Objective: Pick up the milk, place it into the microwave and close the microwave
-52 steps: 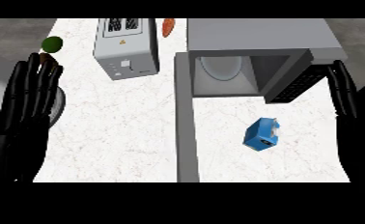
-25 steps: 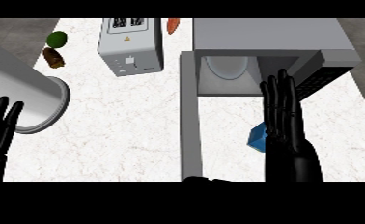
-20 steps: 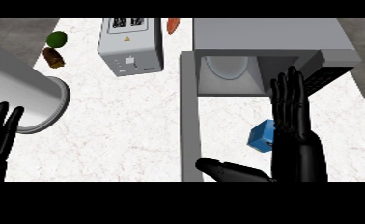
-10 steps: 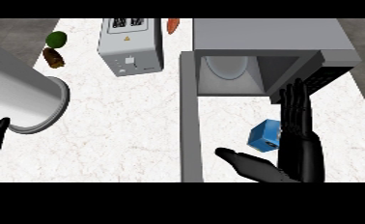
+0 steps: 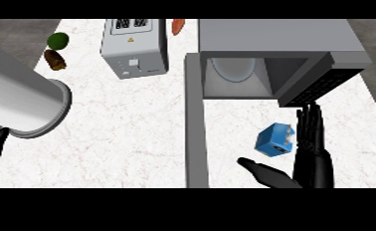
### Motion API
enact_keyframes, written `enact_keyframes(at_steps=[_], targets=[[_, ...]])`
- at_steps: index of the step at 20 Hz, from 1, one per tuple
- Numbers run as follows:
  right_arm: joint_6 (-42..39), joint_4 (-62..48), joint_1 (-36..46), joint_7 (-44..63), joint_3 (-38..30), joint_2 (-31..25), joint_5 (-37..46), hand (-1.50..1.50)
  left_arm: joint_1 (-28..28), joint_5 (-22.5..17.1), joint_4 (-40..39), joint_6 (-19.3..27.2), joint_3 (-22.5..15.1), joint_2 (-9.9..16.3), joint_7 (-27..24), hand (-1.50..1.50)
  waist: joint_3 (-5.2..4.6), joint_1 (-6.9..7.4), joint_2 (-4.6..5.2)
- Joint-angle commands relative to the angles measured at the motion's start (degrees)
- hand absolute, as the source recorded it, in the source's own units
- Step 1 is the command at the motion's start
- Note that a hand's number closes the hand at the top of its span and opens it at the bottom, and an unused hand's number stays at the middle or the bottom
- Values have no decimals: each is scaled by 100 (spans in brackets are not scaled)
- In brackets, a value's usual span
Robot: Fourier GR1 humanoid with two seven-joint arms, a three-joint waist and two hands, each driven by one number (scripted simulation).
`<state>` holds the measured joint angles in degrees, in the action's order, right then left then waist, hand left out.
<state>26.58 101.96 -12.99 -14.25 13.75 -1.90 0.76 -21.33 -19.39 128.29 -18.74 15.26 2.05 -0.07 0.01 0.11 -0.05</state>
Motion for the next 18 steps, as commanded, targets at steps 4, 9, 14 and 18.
enact_keyframes(at_steps=[4,9,14,18], targets=[[-467,-815,-336,-1093,-378,-27,-435,-150,-30,-171,317,-11,50,-64,403,-150,1,-6,1],[-916,-1068,-175,-1242,-698,-304,-621,-150,-331,-66,288,-218,34,-202,59,-150,-1,4,0],[-810,-2008,401,-1676,-674,-13,-344,-150,-595,-135,517,-124,-230,-203,15,-150,0,31,1],[-1074,-2307,549,-1841,-1052,-189,-560,-150,-42,-369,415,40,241,22,441,-150,0,7,5]])
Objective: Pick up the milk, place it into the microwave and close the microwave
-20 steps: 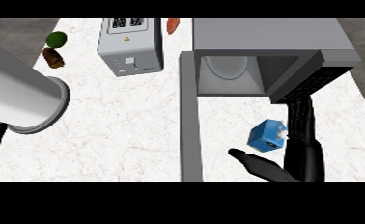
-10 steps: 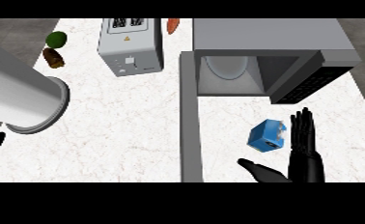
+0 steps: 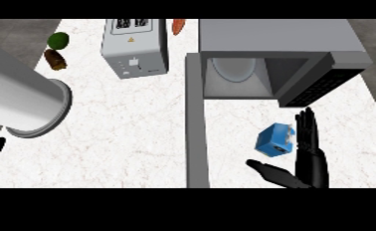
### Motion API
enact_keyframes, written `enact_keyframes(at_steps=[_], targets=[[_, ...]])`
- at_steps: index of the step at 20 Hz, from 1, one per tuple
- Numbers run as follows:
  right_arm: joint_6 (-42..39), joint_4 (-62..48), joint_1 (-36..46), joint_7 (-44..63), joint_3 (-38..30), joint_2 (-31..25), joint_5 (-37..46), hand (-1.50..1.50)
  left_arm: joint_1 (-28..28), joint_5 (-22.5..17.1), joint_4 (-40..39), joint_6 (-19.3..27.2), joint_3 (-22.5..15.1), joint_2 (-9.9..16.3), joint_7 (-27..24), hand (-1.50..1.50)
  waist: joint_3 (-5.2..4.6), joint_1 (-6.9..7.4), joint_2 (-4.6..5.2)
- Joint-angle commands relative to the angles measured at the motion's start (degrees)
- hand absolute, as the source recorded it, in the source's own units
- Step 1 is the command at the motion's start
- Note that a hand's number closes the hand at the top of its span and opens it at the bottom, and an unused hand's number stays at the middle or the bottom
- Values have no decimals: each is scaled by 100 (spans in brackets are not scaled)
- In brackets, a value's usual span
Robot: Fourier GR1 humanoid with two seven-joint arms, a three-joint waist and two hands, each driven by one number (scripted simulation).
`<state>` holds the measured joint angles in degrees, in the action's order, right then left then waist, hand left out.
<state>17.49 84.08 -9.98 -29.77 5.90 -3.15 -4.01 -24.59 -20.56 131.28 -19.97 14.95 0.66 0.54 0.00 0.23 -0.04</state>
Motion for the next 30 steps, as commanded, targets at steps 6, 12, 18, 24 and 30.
enact_keyframes(at_steps=[6,12,18,24,30], targets=[[55,-1328,670,-381,-835,-137,-167,-150,-26,180,-41,-22,-42,-64,-106,-150,0,4,4],[149,-2373,828,-1002,-1306,-341,-122,-150,-77,-210,-90,-266,254,-5,-58,-150,2,10,4],[-908,-3283,1147,-1664,-1415,-392,-508,-150,-87,-81,263,-23,-6,-63,197,-150,7,27,7],[-2623,-2928,1002,-1594,-586,-318,-604,-150,-75,17,61,-62,54,-62,57,-150,3,16,-5],[-1255,-3020,1419,-2157,-905,-61,-197,150,112,-394,-159,-128,302,131,184,-150,0,3,2]])
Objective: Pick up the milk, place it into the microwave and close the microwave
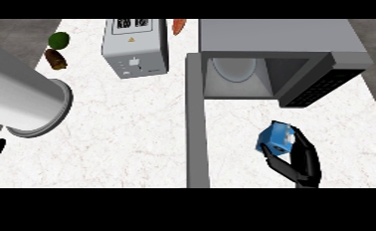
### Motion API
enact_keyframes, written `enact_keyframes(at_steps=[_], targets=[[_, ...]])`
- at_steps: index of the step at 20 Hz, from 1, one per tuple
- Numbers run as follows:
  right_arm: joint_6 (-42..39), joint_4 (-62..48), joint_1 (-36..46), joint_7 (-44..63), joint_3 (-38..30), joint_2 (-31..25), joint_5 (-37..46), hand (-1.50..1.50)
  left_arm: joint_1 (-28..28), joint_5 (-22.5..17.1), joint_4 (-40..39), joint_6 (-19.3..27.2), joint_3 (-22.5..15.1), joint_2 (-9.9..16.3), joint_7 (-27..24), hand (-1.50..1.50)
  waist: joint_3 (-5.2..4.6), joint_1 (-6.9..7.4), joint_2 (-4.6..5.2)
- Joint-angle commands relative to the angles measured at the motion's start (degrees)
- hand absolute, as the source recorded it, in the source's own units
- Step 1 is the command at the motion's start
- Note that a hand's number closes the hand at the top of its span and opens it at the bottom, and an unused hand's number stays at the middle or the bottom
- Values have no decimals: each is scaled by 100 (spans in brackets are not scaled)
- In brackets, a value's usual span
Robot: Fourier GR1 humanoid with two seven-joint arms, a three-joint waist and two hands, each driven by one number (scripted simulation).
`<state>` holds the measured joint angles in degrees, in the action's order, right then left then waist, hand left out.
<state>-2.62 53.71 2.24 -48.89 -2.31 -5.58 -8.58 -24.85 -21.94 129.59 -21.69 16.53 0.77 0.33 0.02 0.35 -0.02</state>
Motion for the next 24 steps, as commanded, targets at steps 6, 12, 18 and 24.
enact_keyframes(at_steps=[6,12,18,24], targets=[[1051,319,251,-253,-298,384,42,150,8,75,-182,-55,-86,-74,-54,-150,-2,-13,-2],[782,806,-132,-299,75,353,247,150,54,-112,72,-76,79,-58,162,-150,-1,-12,-1],[-257,1189,24,195,-25,-346,-65,150,-287,-157,-61,-254,-99,-70,-213,-150,-2,-2,-6],[-384,2171,-191,808,235,-216,-143,150,-254,-639,91,-386,420,26,167,-150,-3,-9,-8]])
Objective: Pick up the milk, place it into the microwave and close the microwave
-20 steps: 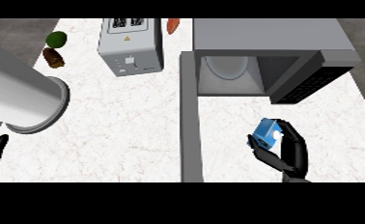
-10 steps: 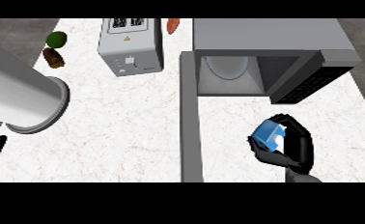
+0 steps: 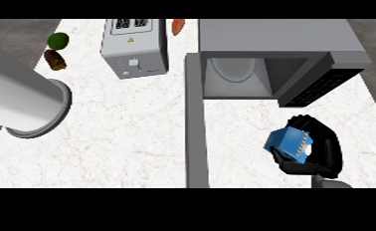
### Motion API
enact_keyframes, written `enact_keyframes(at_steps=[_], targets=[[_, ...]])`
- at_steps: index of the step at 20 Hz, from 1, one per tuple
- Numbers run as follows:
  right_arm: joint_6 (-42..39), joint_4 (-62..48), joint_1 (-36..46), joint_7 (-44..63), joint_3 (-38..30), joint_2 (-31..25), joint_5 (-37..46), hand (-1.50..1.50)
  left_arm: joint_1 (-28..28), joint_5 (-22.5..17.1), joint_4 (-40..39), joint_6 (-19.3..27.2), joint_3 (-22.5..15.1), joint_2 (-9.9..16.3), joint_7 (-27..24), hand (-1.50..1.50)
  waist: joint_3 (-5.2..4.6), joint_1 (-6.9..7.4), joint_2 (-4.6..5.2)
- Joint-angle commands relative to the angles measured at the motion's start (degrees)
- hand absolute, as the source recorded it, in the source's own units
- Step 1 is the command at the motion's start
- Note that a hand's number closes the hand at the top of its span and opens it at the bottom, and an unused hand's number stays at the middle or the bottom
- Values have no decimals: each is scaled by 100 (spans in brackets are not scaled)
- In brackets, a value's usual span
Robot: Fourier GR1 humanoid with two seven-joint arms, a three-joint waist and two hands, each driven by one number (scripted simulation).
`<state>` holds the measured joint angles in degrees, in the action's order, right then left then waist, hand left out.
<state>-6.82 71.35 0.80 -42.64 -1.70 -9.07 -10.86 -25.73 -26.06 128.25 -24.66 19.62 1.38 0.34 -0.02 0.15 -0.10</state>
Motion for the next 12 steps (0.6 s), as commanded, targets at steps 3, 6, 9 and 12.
enact_keyframes(at_steps=[3,6,9,12], targets=[[605,1409,82,1213,414,172,322,150,49,121,-202,-122,11,-131,-87,-150,-3,-11,-2],[888,1403,252,1359,491,297,627,150,93,39,-62,-14,77,-133,98,-150,0,3,3],[1381,1526,619,1935,612,339,1067,150,-71,54,-107,-140,54,-134,-41,-150,-2,14,1],[1651,633,1464,2065,541,430,1413,150,68,110,-385,-253,146,-110,-124,-150,0,57,14]])
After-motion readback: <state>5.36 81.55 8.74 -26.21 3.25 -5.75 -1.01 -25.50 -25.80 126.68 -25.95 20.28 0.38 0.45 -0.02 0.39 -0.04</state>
